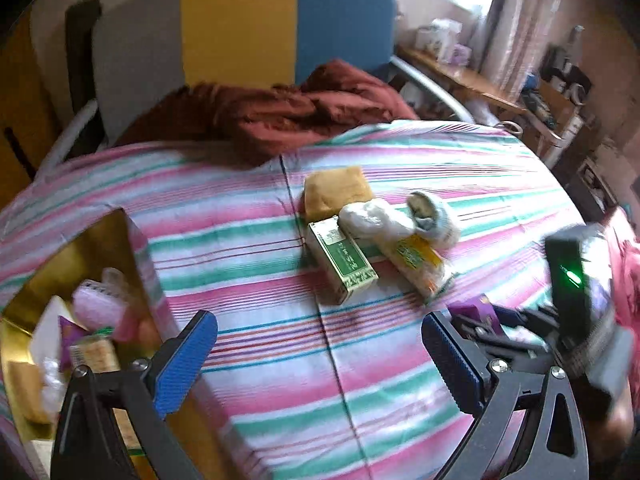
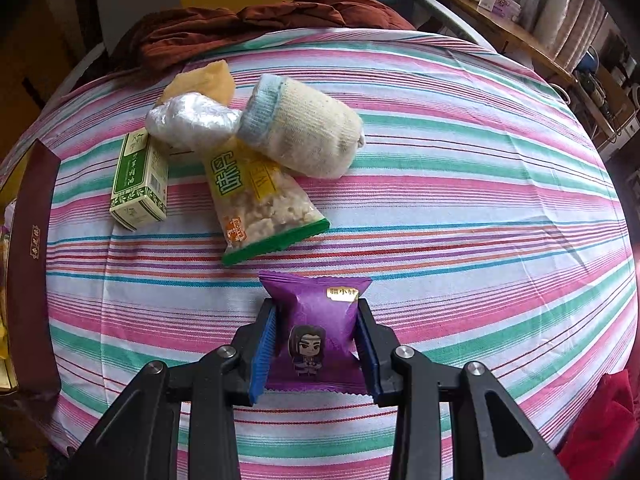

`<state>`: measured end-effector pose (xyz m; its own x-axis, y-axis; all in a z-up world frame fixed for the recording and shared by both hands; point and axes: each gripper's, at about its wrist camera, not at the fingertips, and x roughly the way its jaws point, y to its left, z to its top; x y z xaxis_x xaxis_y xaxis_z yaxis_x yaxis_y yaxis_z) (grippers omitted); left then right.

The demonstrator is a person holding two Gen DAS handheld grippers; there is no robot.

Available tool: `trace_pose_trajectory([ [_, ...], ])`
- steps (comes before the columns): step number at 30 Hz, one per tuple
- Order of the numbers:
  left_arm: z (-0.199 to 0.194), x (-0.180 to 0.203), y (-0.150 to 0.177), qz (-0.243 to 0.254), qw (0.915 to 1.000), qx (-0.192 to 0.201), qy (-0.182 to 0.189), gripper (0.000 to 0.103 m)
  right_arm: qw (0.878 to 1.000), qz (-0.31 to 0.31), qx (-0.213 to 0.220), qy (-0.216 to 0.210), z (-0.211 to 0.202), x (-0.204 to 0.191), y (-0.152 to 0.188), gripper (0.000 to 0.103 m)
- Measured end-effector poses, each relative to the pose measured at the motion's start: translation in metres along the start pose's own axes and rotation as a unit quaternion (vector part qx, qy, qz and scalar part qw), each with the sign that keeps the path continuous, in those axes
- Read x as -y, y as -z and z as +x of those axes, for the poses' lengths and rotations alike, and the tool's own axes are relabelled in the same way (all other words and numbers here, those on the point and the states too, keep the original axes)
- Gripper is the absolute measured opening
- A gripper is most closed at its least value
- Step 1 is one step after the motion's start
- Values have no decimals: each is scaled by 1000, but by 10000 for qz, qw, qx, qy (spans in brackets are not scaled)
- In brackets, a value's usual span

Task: Organize objects
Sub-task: 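Grasp the purple snack packet with the right gripper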

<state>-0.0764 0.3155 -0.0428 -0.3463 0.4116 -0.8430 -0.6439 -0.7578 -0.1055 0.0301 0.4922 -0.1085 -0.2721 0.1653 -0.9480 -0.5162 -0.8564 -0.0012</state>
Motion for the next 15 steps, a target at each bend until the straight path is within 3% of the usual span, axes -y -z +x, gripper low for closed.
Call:
trace_pose_trajectory([
  [13,87,13,-34,-192,9981,-503,-315,101,10000,97,-4,-18,3,6,-17,37],
  [15,98,10,-37,-274,9970,-608,-401,88,10000,84,-5,-14,3,7,-19,37],
])
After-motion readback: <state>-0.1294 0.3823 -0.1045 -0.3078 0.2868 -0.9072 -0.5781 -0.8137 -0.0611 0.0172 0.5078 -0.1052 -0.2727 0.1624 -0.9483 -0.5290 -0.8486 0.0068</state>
